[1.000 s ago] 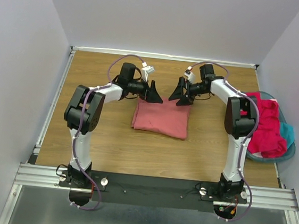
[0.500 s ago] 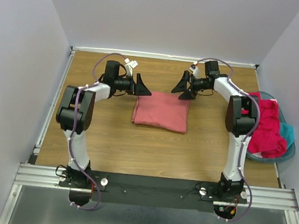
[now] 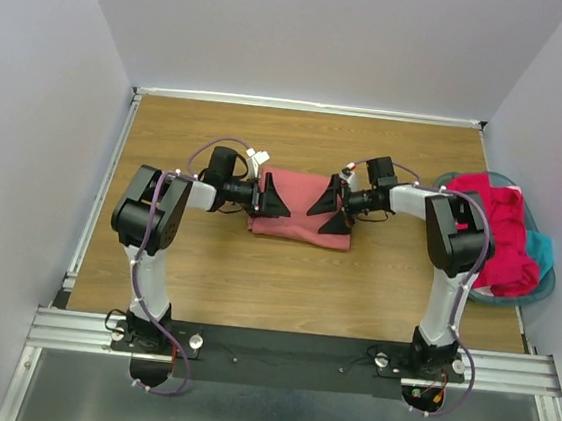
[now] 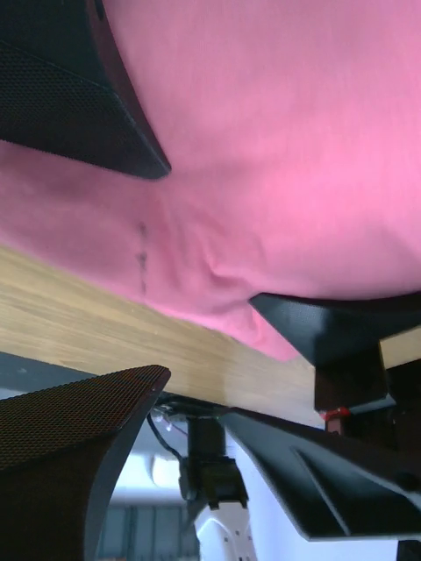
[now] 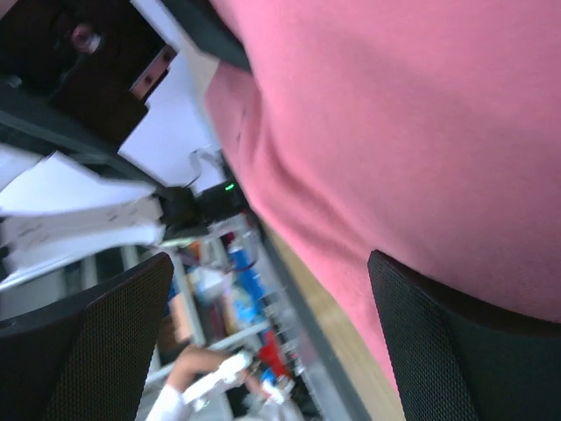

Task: Fold and stack the t-shirts
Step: Smooth out wrinkles on the folded tshirt, then put the neatly folded tshirt into the corner of the board with the right arm

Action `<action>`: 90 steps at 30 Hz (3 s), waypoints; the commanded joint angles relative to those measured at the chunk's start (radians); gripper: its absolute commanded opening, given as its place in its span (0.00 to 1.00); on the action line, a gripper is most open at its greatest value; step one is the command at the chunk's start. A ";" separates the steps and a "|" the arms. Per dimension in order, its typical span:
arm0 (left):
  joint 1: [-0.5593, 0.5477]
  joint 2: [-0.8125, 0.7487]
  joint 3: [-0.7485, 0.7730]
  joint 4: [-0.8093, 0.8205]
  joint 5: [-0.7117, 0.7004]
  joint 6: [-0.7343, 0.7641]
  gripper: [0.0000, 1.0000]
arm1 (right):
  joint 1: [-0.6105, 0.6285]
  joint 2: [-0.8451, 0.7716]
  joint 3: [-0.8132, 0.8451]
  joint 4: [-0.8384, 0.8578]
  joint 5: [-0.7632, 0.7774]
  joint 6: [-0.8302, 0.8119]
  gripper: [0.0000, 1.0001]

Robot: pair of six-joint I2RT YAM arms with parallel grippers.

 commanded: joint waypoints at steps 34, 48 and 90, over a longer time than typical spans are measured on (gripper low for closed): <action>0.091 0.101 -0.125 -0.097 -0.026 0.133 0.96 | -0.108 0.109 -0.097 -0.049 -0.029 -0.169 1.00; 0.071 -0.380 -0.070 -0.310 -0.203 0.292 0.96 | -0.151 -0.139 0.027 -0.216 0.086 -0.299 1.00; 0.085 -0.409 0.242 -0.580 -0.915 0.355 0.96 | 0.357 0.074 0.372 -0.391 1.113 -0.403 1.00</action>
